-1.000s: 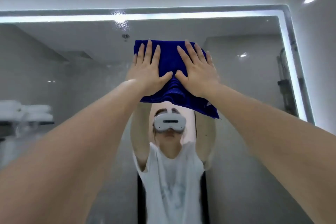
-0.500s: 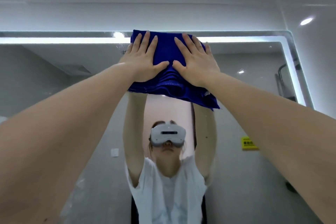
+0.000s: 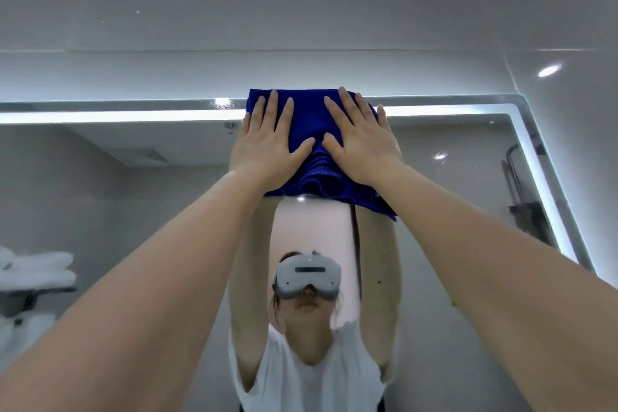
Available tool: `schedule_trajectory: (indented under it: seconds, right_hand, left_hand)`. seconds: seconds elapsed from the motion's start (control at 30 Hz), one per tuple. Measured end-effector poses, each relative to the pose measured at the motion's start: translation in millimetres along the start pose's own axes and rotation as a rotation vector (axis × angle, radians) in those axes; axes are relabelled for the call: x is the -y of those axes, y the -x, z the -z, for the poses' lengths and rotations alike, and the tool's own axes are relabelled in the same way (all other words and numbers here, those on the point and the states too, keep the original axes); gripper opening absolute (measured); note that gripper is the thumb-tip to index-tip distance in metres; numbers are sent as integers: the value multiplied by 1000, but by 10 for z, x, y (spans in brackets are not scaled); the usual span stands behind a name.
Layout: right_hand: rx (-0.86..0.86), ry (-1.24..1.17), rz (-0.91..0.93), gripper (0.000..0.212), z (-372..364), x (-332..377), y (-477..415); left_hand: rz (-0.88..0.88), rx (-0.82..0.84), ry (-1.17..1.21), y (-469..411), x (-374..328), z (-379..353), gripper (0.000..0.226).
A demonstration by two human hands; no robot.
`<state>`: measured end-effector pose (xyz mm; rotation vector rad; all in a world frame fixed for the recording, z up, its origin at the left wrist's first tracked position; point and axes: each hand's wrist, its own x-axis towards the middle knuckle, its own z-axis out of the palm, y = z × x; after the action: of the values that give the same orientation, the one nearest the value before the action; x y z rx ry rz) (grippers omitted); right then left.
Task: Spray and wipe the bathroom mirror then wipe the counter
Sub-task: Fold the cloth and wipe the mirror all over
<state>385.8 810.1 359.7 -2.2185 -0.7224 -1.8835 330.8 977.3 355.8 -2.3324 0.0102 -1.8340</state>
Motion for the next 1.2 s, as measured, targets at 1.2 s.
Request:
schedule_trajectory:
  seconds: [1.2]
  right_hand:
    - [11, -71, 36, 70, -304, 108, 1655]
  left_hand:
    - [-42, -31, -5, 1566, -346, -448, 86]
